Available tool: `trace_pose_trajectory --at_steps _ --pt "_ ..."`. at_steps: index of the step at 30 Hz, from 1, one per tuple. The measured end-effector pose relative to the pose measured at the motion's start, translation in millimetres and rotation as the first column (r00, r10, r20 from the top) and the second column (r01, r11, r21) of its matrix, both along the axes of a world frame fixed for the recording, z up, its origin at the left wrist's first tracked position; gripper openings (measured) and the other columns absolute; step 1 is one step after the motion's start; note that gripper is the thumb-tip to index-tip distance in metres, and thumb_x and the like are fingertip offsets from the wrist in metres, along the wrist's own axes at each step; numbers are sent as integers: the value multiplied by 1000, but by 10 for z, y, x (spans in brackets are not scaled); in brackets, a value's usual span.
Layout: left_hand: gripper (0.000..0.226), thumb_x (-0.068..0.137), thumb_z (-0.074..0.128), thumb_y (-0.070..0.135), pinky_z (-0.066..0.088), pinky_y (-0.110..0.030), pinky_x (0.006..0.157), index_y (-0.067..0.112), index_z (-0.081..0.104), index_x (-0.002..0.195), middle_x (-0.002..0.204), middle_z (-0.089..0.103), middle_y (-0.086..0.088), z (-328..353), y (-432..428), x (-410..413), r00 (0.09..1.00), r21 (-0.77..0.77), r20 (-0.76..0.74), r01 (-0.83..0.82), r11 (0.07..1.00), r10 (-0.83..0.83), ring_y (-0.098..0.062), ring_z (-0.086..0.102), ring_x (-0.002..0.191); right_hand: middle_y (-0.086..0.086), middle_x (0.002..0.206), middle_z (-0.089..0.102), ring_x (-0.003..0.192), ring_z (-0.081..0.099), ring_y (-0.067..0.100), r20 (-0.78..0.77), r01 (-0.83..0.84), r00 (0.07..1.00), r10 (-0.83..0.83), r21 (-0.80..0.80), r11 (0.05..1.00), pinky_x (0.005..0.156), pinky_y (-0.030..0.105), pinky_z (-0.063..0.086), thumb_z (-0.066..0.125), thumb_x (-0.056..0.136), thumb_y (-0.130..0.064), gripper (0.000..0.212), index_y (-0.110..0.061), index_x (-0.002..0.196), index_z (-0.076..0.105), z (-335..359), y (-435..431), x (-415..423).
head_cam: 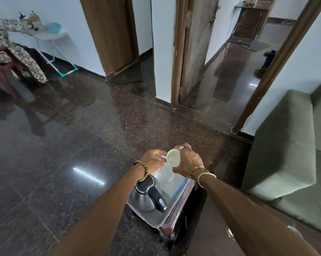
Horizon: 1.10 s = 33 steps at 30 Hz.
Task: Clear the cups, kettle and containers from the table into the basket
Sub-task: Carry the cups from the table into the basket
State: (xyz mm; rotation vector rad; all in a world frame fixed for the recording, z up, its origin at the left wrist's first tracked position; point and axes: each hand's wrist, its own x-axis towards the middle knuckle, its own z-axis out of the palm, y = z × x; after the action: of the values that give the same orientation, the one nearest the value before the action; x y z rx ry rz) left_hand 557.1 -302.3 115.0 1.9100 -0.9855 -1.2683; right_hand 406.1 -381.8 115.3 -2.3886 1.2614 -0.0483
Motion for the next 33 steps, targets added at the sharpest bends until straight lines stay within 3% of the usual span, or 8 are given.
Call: trace_pose_trajectory --at_steps 4,8,16,22,28,33 --pt "50 80 64 -10 57 -38 86 9 58 126 111 69 -16 -87 -84 174 999 18 -12 -33 999 33 -24 66 97 1 131 41 106 61 31 -5 -3 1000 4 43 999 88 40 53 82 62 -33 79 -24 131 45 -157 -132 226" --pt "48 80 64 -8 56 -45 90 13 61 123 107 72 -12 -294 -246 457 1000 71 14 -4 997 4 -24 67 102 2 133 41 108 61 30 -16 10 1000 -9 81 997 90 39 52 82 63 -33 80 -23 133 45 -426 -266 511" --pt "55 81 62 -8 56 -39 91 12 54 132 118 68 -12 -999 -607 896 993 207 -17 116 971 -115 -24 65 107 4 136 40 107 62 33 -143 67 989 -46 144 987 88 37 51 79 67 -28 74 -17 132 47 -1210 -504 926" --pt "54 82 59 -4 56 -32 89 13 53 133 119 68 -8 -1615 -863 1132 989 268 -29 149 952 -146 -19 65 105 7 135 40 110 60 33 -154 94 986 -66 187 978 88 38 51 80 66 -27 79 -16 136 43 -1814 -678 1142" --pt "57 85 56 -6 53 -33 96 15 48 137 125 65 -7 -1976 -1064 1213 986 312 -23 164 936 -165 -20 61 113 7 125 38 98 63 33 -197 100 979 -62 190 977 81 39 56 77 66 -19 68 -16 127 48 -2182 -875 1295" --pt "52 85 53 -2 51 -31 98 15 52 134 123 67 -6 -2180 -1090 1292 984 320 57 143 937 -169 -19 62 113 9 127 40 95 64 39 -235 84 971 -40 177 981 72 37 47 80 68 -23 68 -14 128 47 -2447 -901 1422"
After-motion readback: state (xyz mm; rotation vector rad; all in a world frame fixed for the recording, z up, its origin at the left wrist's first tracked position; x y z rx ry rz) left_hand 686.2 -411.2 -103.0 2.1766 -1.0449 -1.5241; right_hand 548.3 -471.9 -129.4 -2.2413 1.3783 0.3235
